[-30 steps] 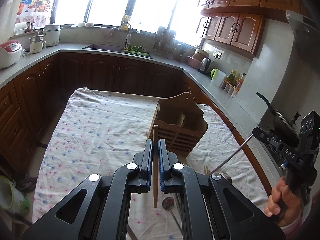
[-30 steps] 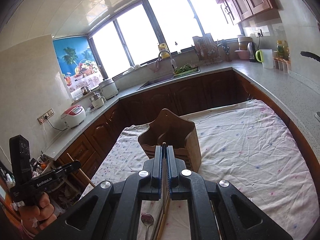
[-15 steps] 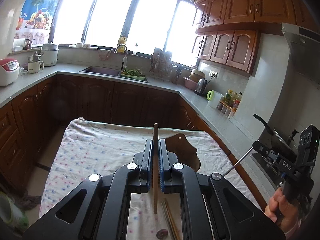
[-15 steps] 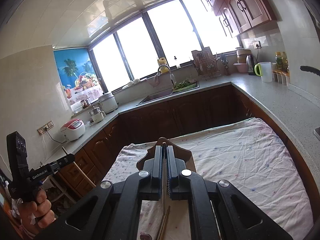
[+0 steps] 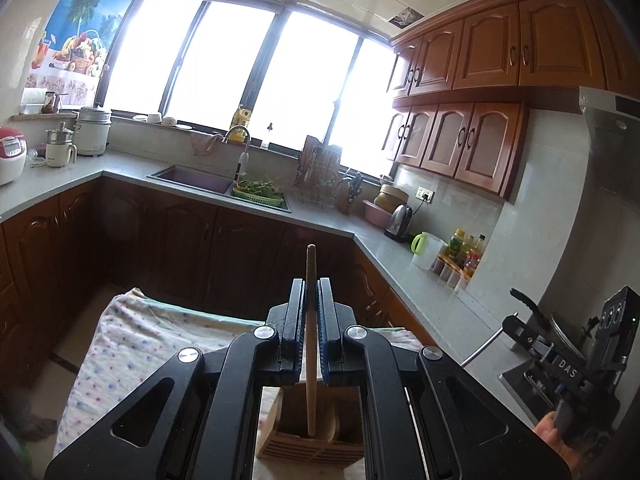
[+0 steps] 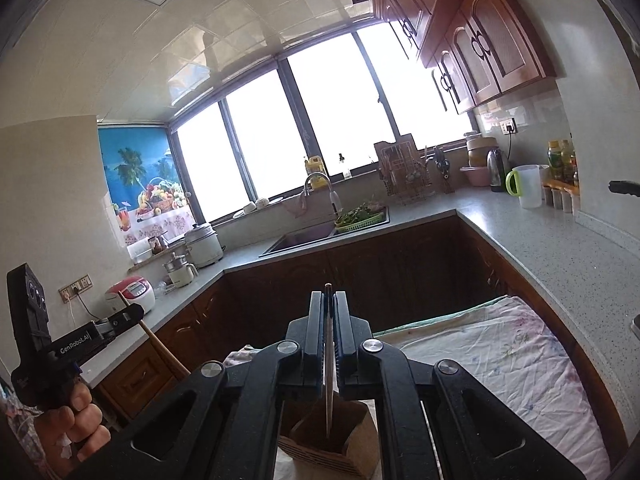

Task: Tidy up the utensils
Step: 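Lift both held chopsticks and carry them over the wooden utensil holder, then lower both chopsticks into the holder slots and open both tools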

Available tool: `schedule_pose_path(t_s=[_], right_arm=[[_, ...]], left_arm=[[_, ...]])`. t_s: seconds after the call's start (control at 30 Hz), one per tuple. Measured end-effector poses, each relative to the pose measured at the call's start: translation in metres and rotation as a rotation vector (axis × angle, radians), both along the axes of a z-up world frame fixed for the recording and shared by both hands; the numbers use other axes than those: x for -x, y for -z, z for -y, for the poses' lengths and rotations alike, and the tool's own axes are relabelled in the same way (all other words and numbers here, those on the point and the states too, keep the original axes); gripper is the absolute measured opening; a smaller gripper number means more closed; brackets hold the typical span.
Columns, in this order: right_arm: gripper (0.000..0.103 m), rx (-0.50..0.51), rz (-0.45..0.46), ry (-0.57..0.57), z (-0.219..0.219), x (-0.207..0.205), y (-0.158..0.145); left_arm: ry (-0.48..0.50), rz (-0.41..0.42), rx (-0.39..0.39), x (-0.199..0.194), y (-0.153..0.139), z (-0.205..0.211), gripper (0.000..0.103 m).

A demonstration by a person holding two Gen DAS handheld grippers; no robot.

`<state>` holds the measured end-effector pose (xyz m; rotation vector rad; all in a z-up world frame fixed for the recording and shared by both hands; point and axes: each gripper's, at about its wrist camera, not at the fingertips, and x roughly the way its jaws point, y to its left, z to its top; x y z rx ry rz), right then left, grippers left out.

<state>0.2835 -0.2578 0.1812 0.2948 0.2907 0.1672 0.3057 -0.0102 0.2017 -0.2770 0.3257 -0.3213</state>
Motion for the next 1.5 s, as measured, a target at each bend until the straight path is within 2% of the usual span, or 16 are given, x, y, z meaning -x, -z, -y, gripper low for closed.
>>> schedule_pose_path(t_s=[0.3,0.53,0.7,1.0,1.03,1.1,1.13,1.17,1.2,1.23,1.27,1.4,1.47,1.5], right_arm=[[0.004,-0.017,-0.077,0.029,-0.004,-0.034,0.062],[0.004,-0.058,-0.127,0.039,-0.004,-0.045,0.095],[0.005,-0.069,-0.138,0.046,0.000,-0.046,0.096],[0.005,-0.074,-0.156,0.043,0.005,-0.050,0.096],[0.007,-0.076,-0.157,0.041,0.005,-0.050,0.097],[0.010,-0.087,-0.161,0.035,0.006,-0.050,0.097],[0.013,-0.092,-0.166,0.035,0.008,-0.050,0.098],[0.025,-0.099,-0.167,0.034,0.009,-0.050,0.098],[0.033,-0.112,-0.164,0.029,0.011,-0.048,0.097],[0.052,-0.124,-0.158,0.026,0.013,-0.046,0.097],[0.063,-0.132,-0.149,0.029,0.014,-0.042,0.096],[0.073,-0.137,-0.132,0.029,0.016,-0.031,0.091],[0.091,-0.145,-0.125,0.020,0.017,-0.023,0.089],[0.093,-0.146,-0.120,0.019,0.017,-0.017,0.089]], left_arm=[[-0.042,-0.084,0.045,-0.042,0.063,0.013,0.005],[-0.058,-0.124,0.024,-0.056,0.098,0.020,0.005],[-0.051,-0.160,-0.007,-0.061,0.113,0.025,0.006],[-0.034,-0.182,-0.020,-0.064,0.113,0.027,0.006],[-0.036,-0.187,-0.021,-0.065,0.113,0.027,0.008],[-0.030,-0.204,-0.017,-0.066,0.115,0.026,0.022],[-0.034,-0.206,-0.015,-0.065,0.115,0.025,0.036],[-0.042,-0.203,-0.016,-0.063,0.114,0.023,0.045],[-0.046,-0.199,-0.015,-0.060,0.113,0.022,0.046],[-0.044,-0.199,-0.014,-0.058,0.113,0.020,0.048],[-0.043,-0.203,-0.012,-0.056,0.112,0.019,0.051],[-0.053,-0.208,-0.009,-0.044,0.109,0.012,0.069],[-0.063,-0.202,-0.013,-0.034,0.107,0.007,0.080],[-0.068,-0.197,-0.014,-0.028,0.106,0.005,0.081]])
